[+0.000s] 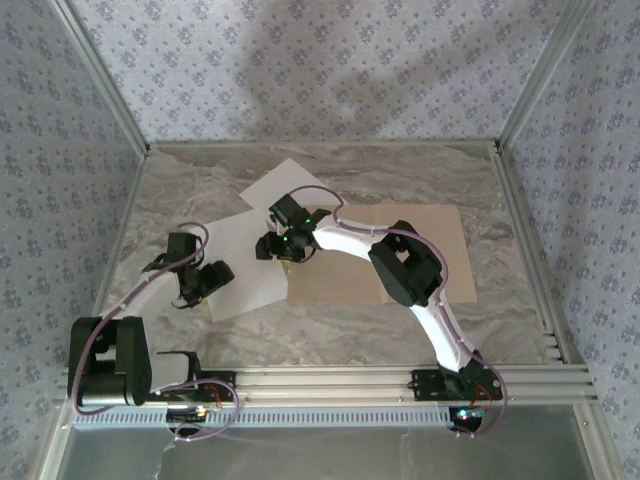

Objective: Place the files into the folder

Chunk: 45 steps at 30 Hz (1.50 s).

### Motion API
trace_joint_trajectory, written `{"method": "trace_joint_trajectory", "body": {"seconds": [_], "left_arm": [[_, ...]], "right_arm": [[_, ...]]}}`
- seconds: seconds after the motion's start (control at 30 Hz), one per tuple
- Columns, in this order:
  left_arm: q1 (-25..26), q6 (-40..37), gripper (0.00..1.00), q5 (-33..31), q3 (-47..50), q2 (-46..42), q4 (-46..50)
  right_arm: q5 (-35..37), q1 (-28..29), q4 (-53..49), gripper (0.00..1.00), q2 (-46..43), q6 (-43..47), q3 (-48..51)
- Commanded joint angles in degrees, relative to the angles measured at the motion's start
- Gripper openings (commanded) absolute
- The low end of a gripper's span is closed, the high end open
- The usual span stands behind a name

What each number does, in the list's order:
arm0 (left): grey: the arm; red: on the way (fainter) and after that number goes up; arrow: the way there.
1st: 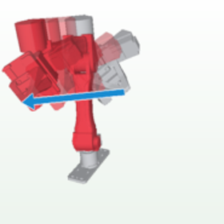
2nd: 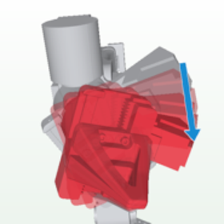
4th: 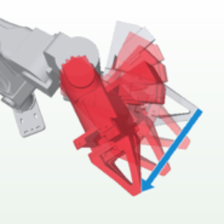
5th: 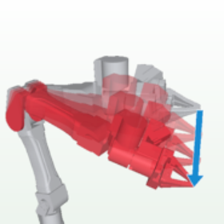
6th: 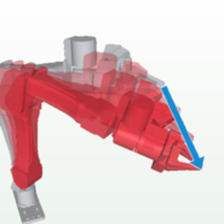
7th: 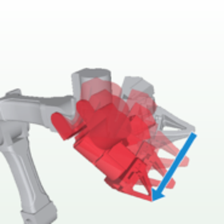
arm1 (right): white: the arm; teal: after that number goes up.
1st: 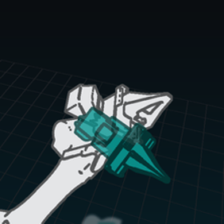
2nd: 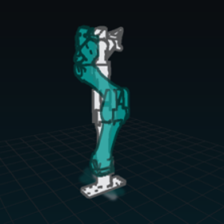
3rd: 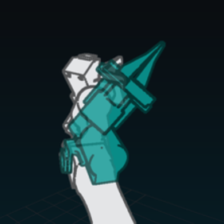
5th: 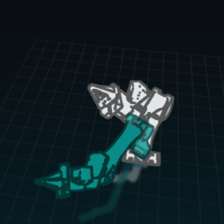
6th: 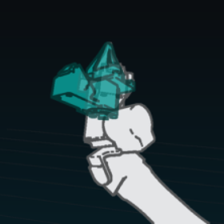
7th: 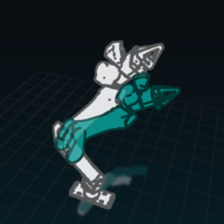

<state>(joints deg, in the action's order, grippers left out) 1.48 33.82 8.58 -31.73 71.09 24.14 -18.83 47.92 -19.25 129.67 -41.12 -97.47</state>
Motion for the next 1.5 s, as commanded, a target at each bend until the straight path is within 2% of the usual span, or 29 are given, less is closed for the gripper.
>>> {"method": "trace_joint_trajectory", "body": {"seconds": [0.0,0.57,1.0,1.47], "left_arm": [[-0.5,-1.0,0.80,1.2,-1.0,0.5,0.4],[-0.5,-0.5,0.82,2.3,-0.8,0.3,0.1],[-0.5,1.2,0.75,5.2,0.3,-1.5,-2.5],[-0.5,2.1,0.74,7.0,0.9,-1.6,-4.0]], "right_arm": [[0.3,0.4,-0.5,0.58,1.3,-1.2,2.0],[-1.7,0.6,2.2,0.55,1.5,-3.3,5.1],[-3.1,1.2,3.8,0.54,1.3,-4.6,6.4],[-4.5,1.7,5.0,0.54,0.9,-5.9,7.2]]}}
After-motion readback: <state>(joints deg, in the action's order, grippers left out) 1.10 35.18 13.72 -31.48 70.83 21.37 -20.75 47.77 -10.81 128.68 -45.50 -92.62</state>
